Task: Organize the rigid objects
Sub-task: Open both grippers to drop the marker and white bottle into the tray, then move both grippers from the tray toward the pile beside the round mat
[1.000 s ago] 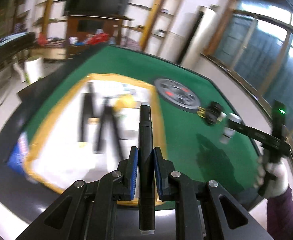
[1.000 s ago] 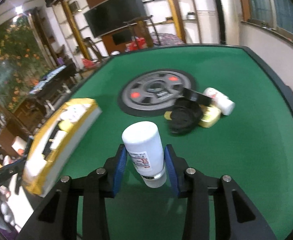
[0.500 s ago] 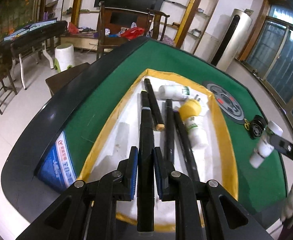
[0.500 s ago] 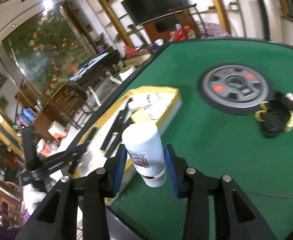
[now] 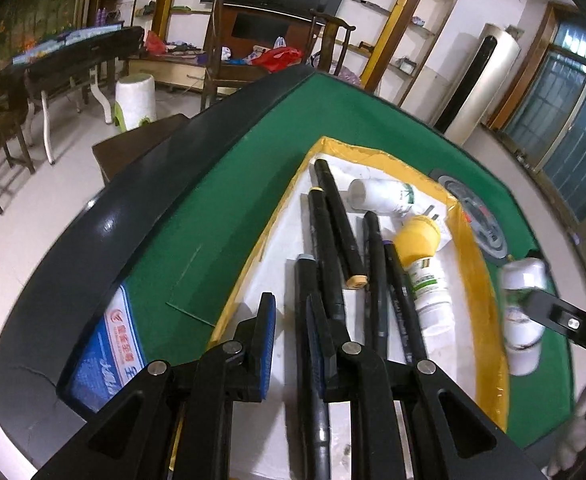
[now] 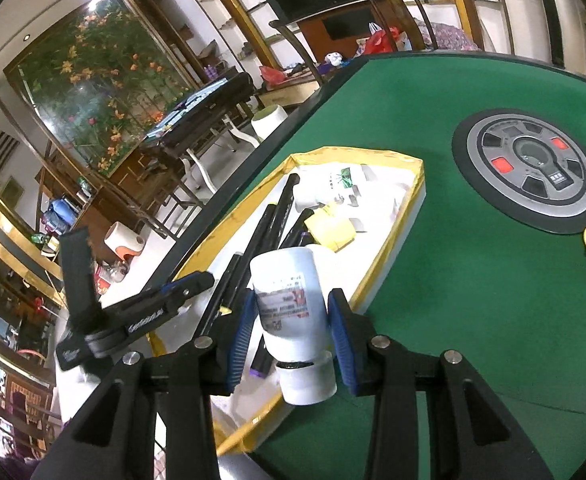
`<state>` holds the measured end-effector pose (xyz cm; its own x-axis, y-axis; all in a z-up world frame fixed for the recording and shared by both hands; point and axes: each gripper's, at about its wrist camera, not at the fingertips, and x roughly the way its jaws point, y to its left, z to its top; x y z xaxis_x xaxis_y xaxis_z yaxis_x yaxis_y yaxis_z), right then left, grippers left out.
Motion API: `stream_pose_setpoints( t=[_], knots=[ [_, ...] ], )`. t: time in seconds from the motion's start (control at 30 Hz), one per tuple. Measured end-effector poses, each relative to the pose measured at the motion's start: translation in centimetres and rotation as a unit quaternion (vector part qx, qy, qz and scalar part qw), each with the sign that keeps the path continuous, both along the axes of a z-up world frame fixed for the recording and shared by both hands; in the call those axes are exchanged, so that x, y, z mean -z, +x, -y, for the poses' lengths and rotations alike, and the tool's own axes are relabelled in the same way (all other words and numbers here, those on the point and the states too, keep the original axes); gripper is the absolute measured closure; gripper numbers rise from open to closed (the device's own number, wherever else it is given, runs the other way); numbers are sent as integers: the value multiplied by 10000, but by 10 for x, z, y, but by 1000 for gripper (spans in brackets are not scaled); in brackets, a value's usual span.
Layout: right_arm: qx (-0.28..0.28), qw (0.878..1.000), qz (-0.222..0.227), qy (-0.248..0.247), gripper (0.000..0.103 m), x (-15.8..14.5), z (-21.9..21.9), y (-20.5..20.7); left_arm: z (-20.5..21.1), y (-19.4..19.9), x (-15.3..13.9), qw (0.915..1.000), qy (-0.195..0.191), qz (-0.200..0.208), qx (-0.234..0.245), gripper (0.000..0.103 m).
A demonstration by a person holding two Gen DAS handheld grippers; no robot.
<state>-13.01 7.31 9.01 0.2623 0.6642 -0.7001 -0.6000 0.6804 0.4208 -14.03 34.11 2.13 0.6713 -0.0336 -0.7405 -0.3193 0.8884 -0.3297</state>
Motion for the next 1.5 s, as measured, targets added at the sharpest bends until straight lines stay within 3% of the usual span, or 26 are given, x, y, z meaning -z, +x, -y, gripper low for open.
stream_pose_setpoints(
  t=[0.23, 0.37, 0.5, 0.63, 0.97, 1.23, 1.5],
  knots=[
    [259, 9989, -129, -372, 67, 8, -27, 19, -7, -17, -3, 9987, -451, 228, 29, 73],
    [585, 9962, -100, -640, 69, 17, -40, 28, -6, -20, -5, 9984, -483, 266, 113, 73],
    [927, 9900, 144, -1050, 69, 21, -47, 30, -6, -22, -7, 9981, -494, 324, 195, 61],
    [1130, 9880, 216, -1031, 69, 22, -42, 35, -5, -23, -8, 9977, -519, 364, 258, 56],
    [1204, 9871, 751, -738, 62, 2, -27, 23, 1, -27, -10, 9980, -465, 353, 222, 44],
    [1056, 9790, 1411, -1028, 56, 2, -13, -4, 16, -27, -16, 9989, -292, 292, 237, 42],
    [1223, 9615, 2062, -1347, 47, 2, 26, -24, 53, -25, -25, 9988, 44, 205, 442, 42]
  ],
)
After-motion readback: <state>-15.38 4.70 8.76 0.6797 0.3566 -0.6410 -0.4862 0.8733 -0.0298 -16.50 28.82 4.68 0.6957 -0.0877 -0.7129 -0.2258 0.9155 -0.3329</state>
